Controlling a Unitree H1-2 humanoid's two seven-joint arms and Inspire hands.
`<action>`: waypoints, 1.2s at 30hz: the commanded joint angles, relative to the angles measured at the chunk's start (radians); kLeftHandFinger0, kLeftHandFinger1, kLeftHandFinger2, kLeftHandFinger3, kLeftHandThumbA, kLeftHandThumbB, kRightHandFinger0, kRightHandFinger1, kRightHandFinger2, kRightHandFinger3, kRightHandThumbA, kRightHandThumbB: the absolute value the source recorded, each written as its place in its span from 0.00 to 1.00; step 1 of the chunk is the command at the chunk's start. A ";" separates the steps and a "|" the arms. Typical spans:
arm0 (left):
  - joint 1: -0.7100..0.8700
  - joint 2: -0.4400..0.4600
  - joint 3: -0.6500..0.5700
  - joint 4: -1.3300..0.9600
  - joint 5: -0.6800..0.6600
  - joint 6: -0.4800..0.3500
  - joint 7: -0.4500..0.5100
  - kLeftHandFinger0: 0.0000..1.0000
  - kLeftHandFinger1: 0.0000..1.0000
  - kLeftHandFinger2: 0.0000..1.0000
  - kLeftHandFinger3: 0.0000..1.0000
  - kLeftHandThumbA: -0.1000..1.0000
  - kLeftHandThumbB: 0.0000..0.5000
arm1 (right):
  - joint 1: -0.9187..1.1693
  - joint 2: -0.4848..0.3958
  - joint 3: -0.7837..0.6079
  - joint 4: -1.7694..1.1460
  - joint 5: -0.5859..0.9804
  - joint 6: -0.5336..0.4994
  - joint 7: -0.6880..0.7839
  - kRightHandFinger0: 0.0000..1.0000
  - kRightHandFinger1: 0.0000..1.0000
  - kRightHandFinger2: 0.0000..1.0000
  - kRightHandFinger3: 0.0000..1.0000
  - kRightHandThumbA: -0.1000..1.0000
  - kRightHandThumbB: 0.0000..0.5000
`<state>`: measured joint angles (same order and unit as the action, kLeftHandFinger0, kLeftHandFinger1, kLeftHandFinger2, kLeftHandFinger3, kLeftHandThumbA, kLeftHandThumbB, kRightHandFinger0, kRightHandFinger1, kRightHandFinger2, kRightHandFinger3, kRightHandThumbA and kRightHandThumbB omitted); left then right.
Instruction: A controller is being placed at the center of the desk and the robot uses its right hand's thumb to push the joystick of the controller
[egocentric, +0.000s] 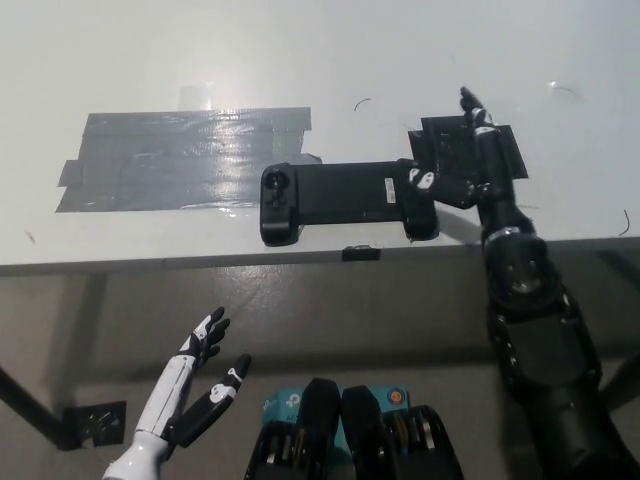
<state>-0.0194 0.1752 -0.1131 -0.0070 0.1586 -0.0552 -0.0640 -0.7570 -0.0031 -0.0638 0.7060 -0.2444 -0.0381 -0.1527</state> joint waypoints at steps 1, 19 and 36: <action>0.004 -0.006 0.002 -0.034 0.005 -0.022 0.001 1.00 1.00 1.00 1.00 0.72 0.03 | -0.086 0.001 0.013 0.100 0.001 -0.049 -0.074 1.00 1.00 1.00 1.00 0.93 0.44; -0.016 -0.003 0.005 -0.034 0.008 -0.018 0.000 1.00 1.00 1.00 1.00 0.69 0.01 | -0.170 -0.014 0.003 0.349 0.044 -0.142 -0.162 1.00 1.00 1.00 1.00 0.66 0.00; -0.022 -0.004 0.010 -0.033 0.006 -0.017 -0.001 1.00 1.00 1.00 1.00 0.70 0.00 | -0.156 -0.014 -0.034 0.366 0.058 -0.281 -0.326 1.00 1.00 1.00 1.00 0.00 0.01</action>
<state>-0.0290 0.1738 -0.1063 -0.0073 0.1612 -0.0535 -0.0639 -0.8794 0.0167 -0.0837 1.0909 -0.2083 -0.2470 -0.4039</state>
